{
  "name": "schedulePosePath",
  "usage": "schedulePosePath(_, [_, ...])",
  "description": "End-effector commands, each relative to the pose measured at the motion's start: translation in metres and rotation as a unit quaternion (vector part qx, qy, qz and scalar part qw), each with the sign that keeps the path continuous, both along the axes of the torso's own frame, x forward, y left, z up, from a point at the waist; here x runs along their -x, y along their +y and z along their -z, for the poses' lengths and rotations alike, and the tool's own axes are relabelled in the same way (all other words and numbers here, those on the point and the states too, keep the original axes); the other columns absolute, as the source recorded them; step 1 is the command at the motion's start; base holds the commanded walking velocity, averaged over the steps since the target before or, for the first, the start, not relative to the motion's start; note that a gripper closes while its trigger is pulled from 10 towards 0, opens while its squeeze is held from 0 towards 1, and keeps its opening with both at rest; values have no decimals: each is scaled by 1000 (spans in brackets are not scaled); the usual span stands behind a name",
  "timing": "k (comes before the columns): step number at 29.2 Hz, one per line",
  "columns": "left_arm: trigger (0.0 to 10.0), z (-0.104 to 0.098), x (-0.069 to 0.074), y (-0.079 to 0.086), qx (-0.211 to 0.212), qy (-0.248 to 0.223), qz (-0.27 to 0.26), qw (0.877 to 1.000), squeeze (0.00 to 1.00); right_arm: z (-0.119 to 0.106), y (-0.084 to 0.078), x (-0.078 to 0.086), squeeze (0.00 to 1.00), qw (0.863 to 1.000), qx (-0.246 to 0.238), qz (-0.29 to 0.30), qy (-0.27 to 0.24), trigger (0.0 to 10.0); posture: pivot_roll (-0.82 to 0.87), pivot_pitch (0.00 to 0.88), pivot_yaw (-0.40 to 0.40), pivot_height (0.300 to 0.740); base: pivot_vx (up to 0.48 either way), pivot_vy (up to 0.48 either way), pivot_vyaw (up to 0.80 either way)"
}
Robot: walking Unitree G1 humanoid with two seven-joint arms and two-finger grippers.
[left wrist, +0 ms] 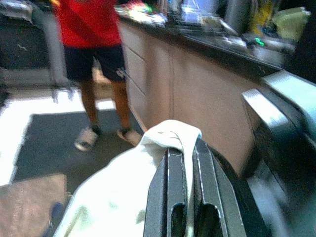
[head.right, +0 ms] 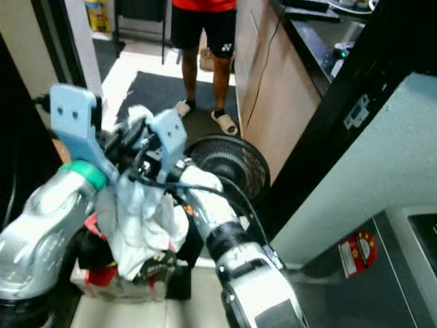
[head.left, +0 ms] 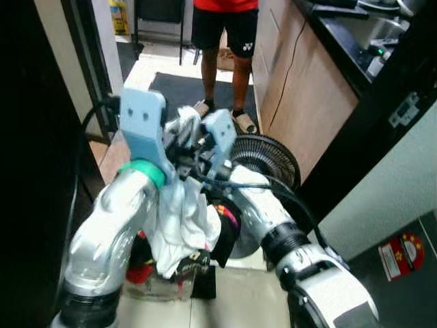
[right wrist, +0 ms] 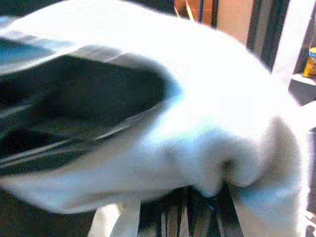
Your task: Clothes washing
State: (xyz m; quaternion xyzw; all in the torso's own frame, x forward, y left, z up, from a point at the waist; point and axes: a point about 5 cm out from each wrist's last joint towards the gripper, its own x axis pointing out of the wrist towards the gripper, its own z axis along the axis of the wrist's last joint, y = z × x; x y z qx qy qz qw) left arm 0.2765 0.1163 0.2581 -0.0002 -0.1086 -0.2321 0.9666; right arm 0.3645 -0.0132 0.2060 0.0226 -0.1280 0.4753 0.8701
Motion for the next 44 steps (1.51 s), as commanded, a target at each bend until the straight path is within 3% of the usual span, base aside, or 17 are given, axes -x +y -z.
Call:
schedulePosePath(1, [10000,0,10,-9,-4,3,37,999,0,1,-4,0,0,1000,-2,7,-4,0,208,83,-44,740,0,0,0])
schedulePosePath(8, [10000,3,20,-16,9,16,44,999,0,1,-10,-2,0,1000,-6,13,-6,0,204,82,-42,740,0,0,0])
schedulePosePath(14, [10000,3,30,-9,6,24,35,999,0,-6,-13,2,0,999,-23,7,-22,0,207,78,-44,740,0,0,0])
schedulePosePath(18, [10000,4,29,-6,2,26,27,999,0,-9,-12,4,0,999,-31,3,-28,0,208,76,-44,740,0,0,0])
schedulePosePath(20, [10000,12,17,0,-36,33,-27,998,0,-15,-11,8,0,998,-43,-6,-40,0,210,67,-47,740,0,0,0])
schedulePosePath(21, [10000,12,17,0,-36,33,-27,998,0,-15,-11,8,0,998,-43,-6,-40,0,210,67,-47,740,0,0,0])
schedulePosePath(22, [10000,16,11,2,-44,37,-49,997,180,-15,-11,9,0,998,-46,-8,-42,0,208,65,-47,740,0,0,0])
schedulePosePath(23, [10000,19,7,4,-47,40,-61,996,1000,-14,-11,10,0,998,-45,-9,-42,0,205,62,-47,740,0,0,0])
schedulePosePath(27, [10000,24,4,7,-58,48,-70,995,1000,-11,-11,12,0,998,-43,-9,-39,0,199,60,-42,740,0,0,0])
schedulePosePath(31, [10000,34,4,13,-97,57,-72,991,1000,-9,-11,13,0,998,-43,-8,-37,0,195,59,-36,740,0,0,0])
schedulePosePath(37, [10000,40,6,19,-97,74,-77,990,1000,-9,-13,14,0,998,-43,-5,-35,0,195,57,-31,740,0,0,0])
schedulePosePath(38, [10000,40,7,19,-88,78,-75,990,1000,-9,-14,14,0,998,-44,-3,-35,2902,196,58,-30,740,0,0,0])
schedulePosePath(39, [10000,40,7,19,-88,78,-75,990,1000,-9,-14,14,0,998,-44,-3,-35,2902,196,58,-30,740,0,0,0])
schedulePosePath(40, [10000,38,7,18,-71,81,-71,992,1000,-9,-15,14,0,998,-44,1,-35,10000,198,57,-30,740,0,0,0])
schedulePosePath(44, [10000,29,8,14,-35,70,-54,995,1000,-9,-30,12,0,997,-58,35,-28,10000,202,64,-33,740,0,0,0])
